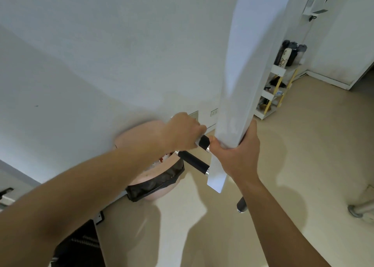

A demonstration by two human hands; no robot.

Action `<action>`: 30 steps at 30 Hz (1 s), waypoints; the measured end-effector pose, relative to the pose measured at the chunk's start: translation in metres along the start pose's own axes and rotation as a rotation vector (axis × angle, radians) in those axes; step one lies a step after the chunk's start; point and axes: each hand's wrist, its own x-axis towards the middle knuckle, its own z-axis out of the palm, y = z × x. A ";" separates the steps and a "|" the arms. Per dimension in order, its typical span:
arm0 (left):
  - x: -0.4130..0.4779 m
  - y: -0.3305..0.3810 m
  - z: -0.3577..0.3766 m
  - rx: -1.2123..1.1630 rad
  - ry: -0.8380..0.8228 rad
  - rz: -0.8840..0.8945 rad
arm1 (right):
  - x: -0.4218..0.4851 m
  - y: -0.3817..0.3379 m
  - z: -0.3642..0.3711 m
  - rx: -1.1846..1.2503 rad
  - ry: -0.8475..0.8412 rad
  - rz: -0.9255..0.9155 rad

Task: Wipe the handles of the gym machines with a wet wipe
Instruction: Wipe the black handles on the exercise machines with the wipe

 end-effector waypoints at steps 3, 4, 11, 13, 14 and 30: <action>-0.005 0.022 0.024 0.013 0.374 0.049 | 0.002 0.001 0.001 0.021 -0.001 -0.015; -0.005 0.025 0.026 0.021 0.377 0.066 | 0.001 0.002 0.001 0.017 -0.008 -0.018; 0.011 -0.009 -0.024 -0.046 -0.356 -0.026 | -0.003 0.002 0.002 0.017 0.000 -0.043; 0.014 -0.017 -0.026 -0.066 -0.477 -0.117 | -0.003 0.001 0.001 0.017 0.001 -0.052; 0.014 -0.017 -0.027 -0.084 -0.495 -0.136 | -0.003 0.001 0.002 0.022 -0.002 -0.050; 0.006 -0.026 -0.037 -0.073 -0.475 -0.139 | -0.001 0.001 0.002 0.054 -0.034 -0.045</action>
